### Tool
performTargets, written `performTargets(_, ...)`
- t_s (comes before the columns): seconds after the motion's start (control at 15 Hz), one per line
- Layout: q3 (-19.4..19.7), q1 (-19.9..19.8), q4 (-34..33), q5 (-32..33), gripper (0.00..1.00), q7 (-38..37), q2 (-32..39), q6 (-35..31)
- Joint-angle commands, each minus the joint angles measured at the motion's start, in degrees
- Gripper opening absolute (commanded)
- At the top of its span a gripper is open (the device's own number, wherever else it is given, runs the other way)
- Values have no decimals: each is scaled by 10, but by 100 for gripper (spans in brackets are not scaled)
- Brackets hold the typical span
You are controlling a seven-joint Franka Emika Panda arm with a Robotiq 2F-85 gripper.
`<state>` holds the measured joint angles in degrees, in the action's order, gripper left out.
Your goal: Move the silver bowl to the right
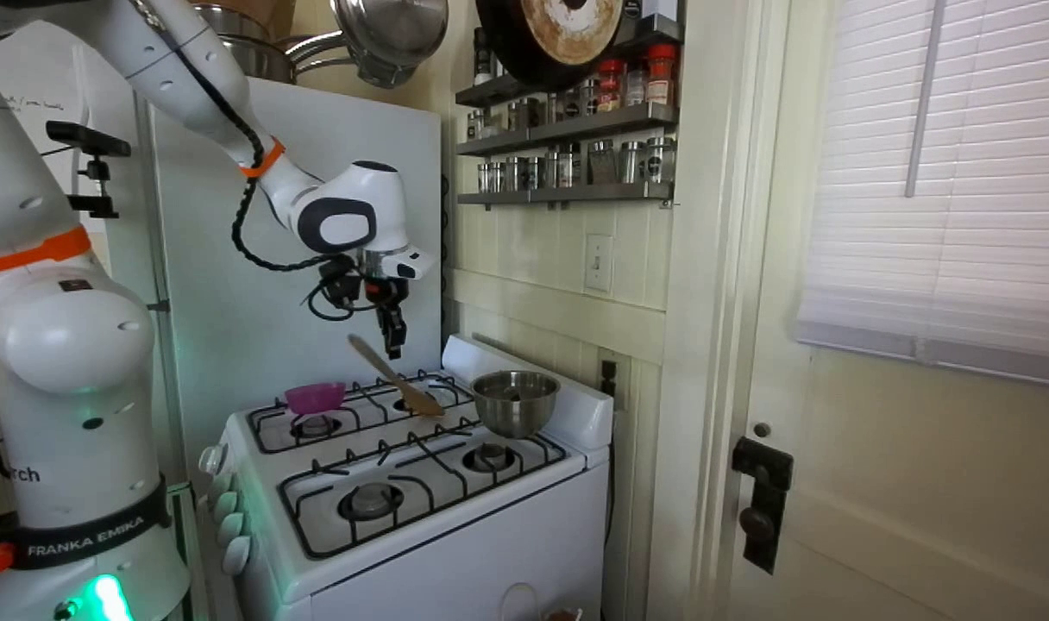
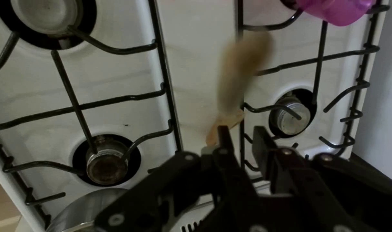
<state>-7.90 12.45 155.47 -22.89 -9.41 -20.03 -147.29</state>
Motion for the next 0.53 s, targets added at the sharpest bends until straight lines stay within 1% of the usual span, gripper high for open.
performTargets(0.0,7,13,30,-16,6,24,7,-32)
performTargets(0.07,9,13,33,-16,6,25,12,-33)
performTargets(0.13,11,7,16,-11,6,19,35,-25)
performTargets(0.33,19,1,19,-14,6,16,50,-18)
performTargets(0.4,28,1,16,-24,6,22,48,4)
performTargets(0.47,37,0,8,-30,17,29,48,29)
